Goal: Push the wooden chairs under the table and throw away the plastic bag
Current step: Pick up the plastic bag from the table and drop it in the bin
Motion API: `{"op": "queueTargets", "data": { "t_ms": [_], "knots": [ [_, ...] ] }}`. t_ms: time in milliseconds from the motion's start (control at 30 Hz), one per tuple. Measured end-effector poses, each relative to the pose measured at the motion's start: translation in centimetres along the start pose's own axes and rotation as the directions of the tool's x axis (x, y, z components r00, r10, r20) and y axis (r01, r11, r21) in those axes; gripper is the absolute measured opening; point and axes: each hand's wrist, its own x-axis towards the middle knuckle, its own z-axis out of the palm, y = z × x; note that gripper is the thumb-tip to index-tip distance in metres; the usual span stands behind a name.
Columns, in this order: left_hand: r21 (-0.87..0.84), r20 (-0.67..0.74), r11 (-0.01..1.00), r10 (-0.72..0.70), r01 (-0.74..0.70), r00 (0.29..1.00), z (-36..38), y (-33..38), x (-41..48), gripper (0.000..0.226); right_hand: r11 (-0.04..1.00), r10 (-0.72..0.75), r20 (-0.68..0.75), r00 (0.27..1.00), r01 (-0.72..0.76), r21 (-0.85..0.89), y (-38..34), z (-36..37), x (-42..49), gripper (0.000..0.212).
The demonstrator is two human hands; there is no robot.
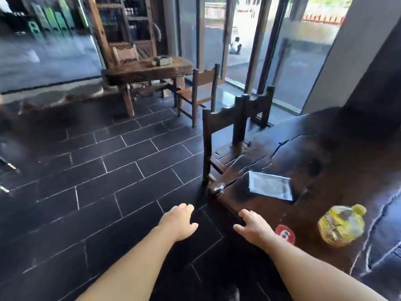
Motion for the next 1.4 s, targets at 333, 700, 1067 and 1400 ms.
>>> {"op": "queueTargets", "data": {
  "t_ms": [333, 700, 1067, 1400],
  "knots": [
    [0.091, 0.139, 0.98, 0.161, -0.175, 0.977, -0.4, 10.1, 16.1, 0.054, 0.97, 0.19, 0.004, 0.982, -0.189, 0.156, 8.1, -3.9, 9.5, 0.044],
    [0.236, 0.382, 0.827, 0.404, -0.51, 0.831, 1.1, 20.3, 28.4, 0.052, 0.786, 0.493, 0.082, 0.866, -0.483, 0.386, 15.3, -5.0, 12.0, 0.06],
    [0.129, 0.473, 0.711, 0.569, -0.691, 0.673, 2.7, 24.8, 42.4, 0.046, 0.493, 0.718, 0.154, 0.679, -0.652, 0.576, 15.1, -5.0, 18.5, 0.062],
    [0.04, 0.478, 0.717, 0.598, -0.696, 0.644, 5.5, 25.7, 49.5, 0.046, 0.169, 0.842, 0.207, 0.498, -0.609, 0.775, 13.9, -2.5, 22.8, 0.061]
  ]
}}
